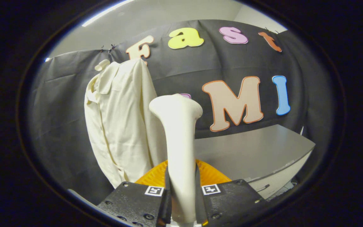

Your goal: Iron the clothes twice with a garment steamer, once on the left side and once on the right side.

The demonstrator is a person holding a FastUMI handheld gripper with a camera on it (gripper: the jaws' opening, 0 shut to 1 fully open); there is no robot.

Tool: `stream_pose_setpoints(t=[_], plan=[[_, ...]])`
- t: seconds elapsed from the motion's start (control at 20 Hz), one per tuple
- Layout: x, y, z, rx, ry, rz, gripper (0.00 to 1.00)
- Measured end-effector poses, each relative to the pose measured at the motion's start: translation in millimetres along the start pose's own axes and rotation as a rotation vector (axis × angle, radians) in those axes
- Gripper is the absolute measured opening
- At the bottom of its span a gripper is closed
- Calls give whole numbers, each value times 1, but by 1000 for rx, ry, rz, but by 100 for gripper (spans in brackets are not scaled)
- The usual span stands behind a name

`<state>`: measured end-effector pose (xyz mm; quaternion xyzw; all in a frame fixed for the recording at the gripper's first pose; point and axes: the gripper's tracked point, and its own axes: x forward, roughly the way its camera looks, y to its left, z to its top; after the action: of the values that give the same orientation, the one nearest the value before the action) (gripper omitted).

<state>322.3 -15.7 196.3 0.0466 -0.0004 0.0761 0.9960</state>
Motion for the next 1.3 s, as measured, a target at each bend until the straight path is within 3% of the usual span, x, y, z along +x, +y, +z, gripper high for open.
stream_pose_setpoints(t=[0.4,0.8,1.0,1.3], plan=[[-27,134,-1,-67,-45,-85,29],[1,274,-37,-92,-29,-104,29],[35,311,-45,-119,-34,-159,29],[81,313,-60,-144,-73,-283,29]])
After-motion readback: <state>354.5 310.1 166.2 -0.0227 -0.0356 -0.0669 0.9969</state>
